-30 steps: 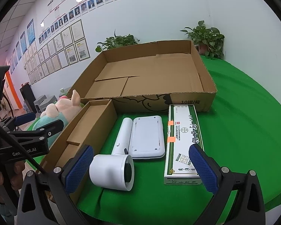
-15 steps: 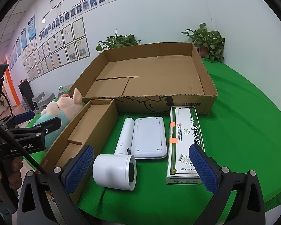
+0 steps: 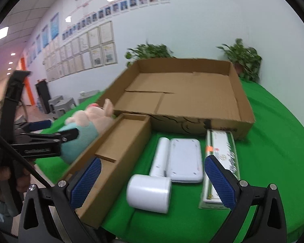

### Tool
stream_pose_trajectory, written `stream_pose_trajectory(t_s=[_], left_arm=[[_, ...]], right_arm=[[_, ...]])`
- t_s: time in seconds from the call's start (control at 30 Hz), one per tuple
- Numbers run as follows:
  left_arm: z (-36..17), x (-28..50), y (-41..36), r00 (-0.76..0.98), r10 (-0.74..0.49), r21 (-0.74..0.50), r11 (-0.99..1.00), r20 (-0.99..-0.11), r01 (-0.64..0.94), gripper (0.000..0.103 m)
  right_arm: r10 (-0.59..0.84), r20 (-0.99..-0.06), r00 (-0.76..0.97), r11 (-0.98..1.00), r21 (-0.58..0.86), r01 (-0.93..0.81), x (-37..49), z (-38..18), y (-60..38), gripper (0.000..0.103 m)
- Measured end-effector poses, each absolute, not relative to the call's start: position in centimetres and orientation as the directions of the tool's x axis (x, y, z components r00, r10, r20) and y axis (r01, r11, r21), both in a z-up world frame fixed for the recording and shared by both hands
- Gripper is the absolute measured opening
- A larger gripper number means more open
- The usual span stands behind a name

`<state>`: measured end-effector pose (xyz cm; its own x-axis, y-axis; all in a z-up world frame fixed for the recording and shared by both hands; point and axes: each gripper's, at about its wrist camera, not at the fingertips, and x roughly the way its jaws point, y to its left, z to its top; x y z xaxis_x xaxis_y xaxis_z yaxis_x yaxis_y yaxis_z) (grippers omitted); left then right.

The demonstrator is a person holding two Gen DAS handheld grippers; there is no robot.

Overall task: Organize objects
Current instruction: 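Move the left tool toward the plush pig, then grasp the plush pig with the left tool and lift it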

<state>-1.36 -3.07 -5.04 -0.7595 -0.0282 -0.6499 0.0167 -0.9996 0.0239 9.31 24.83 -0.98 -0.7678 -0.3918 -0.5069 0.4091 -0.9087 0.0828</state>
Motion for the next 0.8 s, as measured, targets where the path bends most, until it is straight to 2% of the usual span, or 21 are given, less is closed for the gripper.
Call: stream_pose_trajectory(t_s=[0.17,0.3,0.37,0.47,0.5,0.63,0.8], left_arm=[[-6.6,-2.0,-5.4,-0.704,0.019,-0.051,-0.998,-0.71,0.024,0.102],[-8.5,-2.4,-6.3,-0.619,0.166,-0.188,-0.982,-0.767,-0.03,0.102],[-9.2,-2.2,-6.2,-0.598,0.224,-0.237,-0.97,-0.769,-0.058,0.1],[-9.5,-2.1,-6.7,-0.597,0.265,-0.287,-0.956,-0.757,-0.06,0.09],[-9.6,-2.1,-6.9,-0.593,0.256,-0.282,-0.958,-0.764,-0.05,0.078],[-9.9,-1.8,-7.3,-0.588,0.28,-0.304,-0.951,-0.759,-0.06,0.072],[-9.1,-0.8,-7.8,-0.615,0.251,-0.277,-0.959,-0.748,-0.054,0.063]], right_arm=[[-0.553,-0.449,-0.702,-0.809,0.087,0.581,11.2,0.9,22.8,0.103],[-0.671,-0.437,-0.599,-0.699,0.105,0.707,12.6,2.2,20.3,0.103],[-0.714,-0.431,-0.552,-0.65,0.113,0.752,13.3,2.7,19.0,0.103],[-0.746,-0.431,-0.507,-0.605,0.121,0.787,13.9,3.1,17.6,0.103],[-0.75,-0.434,-0.5,-0.599,0.123,0.791,14.0,3.1,17.3,0.103],[-0.752,-0.451,-0.48,-0.592,0.143,0.793,13.6,3.1,15.6,0.103],[-0.751,-0.468,-0.467,-0.594,0.168,0.787,12.5,3.1,13.9,0.103]])
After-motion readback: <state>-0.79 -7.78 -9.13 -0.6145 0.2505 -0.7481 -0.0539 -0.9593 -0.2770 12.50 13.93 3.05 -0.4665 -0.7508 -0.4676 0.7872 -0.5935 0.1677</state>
